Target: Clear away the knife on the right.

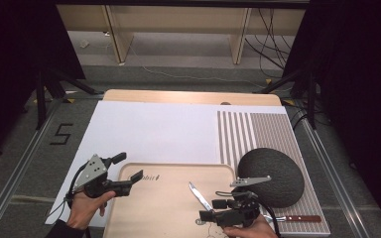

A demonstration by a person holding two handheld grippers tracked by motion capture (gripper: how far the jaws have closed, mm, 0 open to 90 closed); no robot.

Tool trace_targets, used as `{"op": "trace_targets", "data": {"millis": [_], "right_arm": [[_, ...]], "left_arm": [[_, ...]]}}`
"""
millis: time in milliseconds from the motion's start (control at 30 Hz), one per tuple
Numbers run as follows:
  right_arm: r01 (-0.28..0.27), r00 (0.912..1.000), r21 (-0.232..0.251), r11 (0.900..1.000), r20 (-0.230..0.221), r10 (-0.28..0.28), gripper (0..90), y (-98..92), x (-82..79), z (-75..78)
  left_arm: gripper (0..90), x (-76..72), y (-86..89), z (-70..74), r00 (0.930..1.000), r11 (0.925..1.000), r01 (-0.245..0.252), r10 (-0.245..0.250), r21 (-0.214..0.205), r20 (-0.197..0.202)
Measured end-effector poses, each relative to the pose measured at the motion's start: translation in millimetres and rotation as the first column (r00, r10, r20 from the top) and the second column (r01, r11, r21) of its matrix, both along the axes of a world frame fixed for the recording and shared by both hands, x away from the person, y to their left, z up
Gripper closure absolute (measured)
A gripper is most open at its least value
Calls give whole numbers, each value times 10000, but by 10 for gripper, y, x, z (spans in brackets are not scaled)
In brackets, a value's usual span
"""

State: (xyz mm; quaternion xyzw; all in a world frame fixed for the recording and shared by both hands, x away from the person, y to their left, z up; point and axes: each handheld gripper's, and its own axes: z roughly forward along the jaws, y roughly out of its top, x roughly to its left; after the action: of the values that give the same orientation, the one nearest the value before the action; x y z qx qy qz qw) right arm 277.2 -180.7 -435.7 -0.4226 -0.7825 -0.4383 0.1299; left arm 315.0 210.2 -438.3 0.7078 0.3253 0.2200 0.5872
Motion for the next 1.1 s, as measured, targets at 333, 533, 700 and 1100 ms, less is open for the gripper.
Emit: {"op": "trace_targets", "data": {"millis": [333, 533, 700, 1100], "right_arm": [[-255, 9994, -1894, 9816, 185, 295, 462, 201, 48, -90], [-172, 9995, -3037, 9526, 208, 247, 692, 288, 97, -166], [-185, 9984, -4022, 9154, 418, 386, 839, 372, 96, -201], [-121, 9932, -5379, 8429, 915, 727, 900, 477, 123, -269]], "left_arm": [[158, 5, 0, -2, 10000, 10000, 33, -32, -93, 69], [159, -1, -1, 1, 10000, 10000, 5, -5, 3, 6], [159, 0, 0, 1, 10000, 10000, -11, 11, 7, 4], [159, 3, -3, -1, 10000, 10000, 34, -34, -87, 63]]}}
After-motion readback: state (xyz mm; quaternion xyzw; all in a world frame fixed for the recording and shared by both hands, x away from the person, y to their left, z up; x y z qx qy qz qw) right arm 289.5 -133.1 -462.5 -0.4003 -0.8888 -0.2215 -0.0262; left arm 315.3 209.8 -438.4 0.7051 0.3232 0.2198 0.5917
